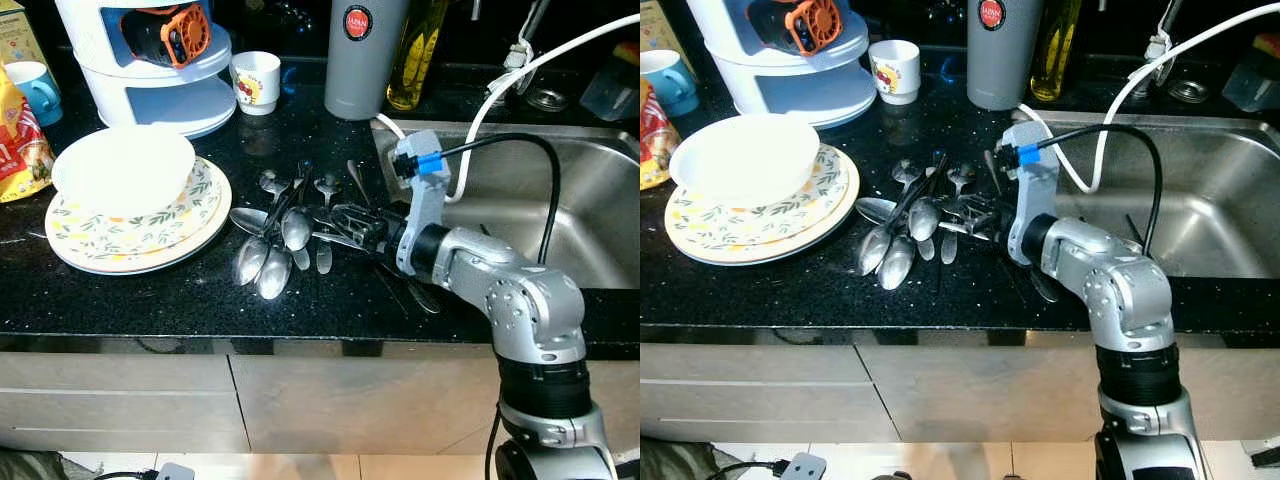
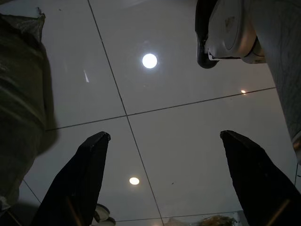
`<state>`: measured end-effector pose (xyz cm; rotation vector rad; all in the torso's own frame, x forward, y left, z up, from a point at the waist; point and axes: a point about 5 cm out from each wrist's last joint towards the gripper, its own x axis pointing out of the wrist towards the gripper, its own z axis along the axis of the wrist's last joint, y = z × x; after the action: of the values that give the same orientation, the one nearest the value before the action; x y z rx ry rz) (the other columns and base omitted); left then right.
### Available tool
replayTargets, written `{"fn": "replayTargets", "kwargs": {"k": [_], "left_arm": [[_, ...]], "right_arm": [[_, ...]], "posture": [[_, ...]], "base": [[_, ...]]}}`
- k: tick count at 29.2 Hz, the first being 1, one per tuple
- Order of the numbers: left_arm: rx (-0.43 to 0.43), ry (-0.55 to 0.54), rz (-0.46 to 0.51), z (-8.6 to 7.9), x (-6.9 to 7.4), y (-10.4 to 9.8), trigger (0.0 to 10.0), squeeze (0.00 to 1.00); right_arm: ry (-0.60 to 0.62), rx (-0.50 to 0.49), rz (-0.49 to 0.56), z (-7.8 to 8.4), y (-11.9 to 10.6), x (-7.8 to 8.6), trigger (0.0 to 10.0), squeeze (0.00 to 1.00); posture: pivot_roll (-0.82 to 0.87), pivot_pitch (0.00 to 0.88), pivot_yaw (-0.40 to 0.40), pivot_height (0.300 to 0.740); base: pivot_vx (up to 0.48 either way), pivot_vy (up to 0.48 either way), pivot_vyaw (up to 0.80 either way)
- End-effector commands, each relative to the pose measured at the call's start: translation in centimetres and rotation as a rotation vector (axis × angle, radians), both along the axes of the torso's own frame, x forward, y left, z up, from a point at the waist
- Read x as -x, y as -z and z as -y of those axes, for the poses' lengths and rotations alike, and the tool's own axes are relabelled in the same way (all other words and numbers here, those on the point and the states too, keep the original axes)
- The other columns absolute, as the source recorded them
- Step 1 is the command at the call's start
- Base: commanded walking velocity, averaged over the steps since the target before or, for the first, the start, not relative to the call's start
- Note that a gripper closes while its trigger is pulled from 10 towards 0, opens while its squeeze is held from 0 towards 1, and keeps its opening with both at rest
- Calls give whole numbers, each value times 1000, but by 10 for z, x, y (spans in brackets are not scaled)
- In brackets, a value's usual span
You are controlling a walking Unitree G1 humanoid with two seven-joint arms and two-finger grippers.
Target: Kitchen organization
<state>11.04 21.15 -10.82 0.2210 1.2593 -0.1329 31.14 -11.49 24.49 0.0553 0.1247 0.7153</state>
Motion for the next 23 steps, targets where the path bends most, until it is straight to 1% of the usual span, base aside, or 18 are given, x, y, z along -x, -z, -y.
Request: {"fn": "replayTargets", "kwargs": {"k": [1,2,3,4,5,6,8,9,10,11,13,14,15,16,17,18,23], "left_arm": [[-4,11,-25,1,6,2,10000,0],[-4,11,-25,1,6,2,10000,0],[-4,11,-25,1,6,2,10000,0],[-4,11,-24,1,6,2,10000,0],[-4,11,-24,1,6,2,10000,0],[-4,11,-24,1,6,2,10000,0],[-5,12,-24,1,6,2,10000,0],[-5,12,-24,1,6,2,10000,0],[-5,13,-25,1,6,2,10000,0],[-5,13,-25,1,6,2,10000,0],[-5,13,-27,1,7,2,10000,0],[-5,14,-28,1,7,2,10000,0],[-5,14,-28,1,7,2,10000,0],[-5,14,-30,1,8,2,10000,0],[-5,14,-30,1,8,2,10000,0],[-7,14,-33,0,10,3,10000,0],[-6,16,-40,0,12,3,10000,0]], "right_arm": [[32,25,0,6,2,-2,10000,0],[32,25,0,6,2,-2,10000,0],[46,38,-4,8,3,-3,10000,153],[59,44,-7,10,4,-4,10000,647],[97,48,-1,14,4,-7,10000,1000],[97,48,-1,14,4,-7,10000,1000],[181,45,24,21,1,-16,10000,1000],[181,45,24,21,1,-16,10000,1000],[218,46,40,24,-1,-19,10000,1000],[218,46,40,24,-1,-19,10000,1000],[289,59,71,26,-3,-26,10000,1000],[304,68,77,24,-3,-28,10000,667],[304,68,77,24,-3,-28,10000,667],[313,65,71,22,-2,-31,10000,196],[313,65,71,22,-2,-31,10000,196],[322,63,51,18,1,-36,10000,0],[343,78,14,17,9,-43,10000,0]], "posture": [[21,108,-28,740],[21,108,-28,740],[21,107,-28,740],[21,107,-28,740],[19,106,-28,740],[19,106,-28,740],[18,108,-26,740],[18,108,-26,740],[19,107,-27,740],[19,107,-27,740],[19,110,-29,740],[18,112,-29,740],[18,112,-29,740],[16,116,-30,740],[16,116,-30,740],[15,121,-32,740],[12,128,-35,740]], "base": [[0,0,0],[0,0,0],[0,0,0],[0,0,0],[0,0,0],[0,0,0],[0,0,0],[0,0,0],[0,0,0],[0,0,0],[0,0,0],[0,0,0],[0,0,0],[0,0,0],[0,0,0],[0,0,0],[0,0,0]]}}
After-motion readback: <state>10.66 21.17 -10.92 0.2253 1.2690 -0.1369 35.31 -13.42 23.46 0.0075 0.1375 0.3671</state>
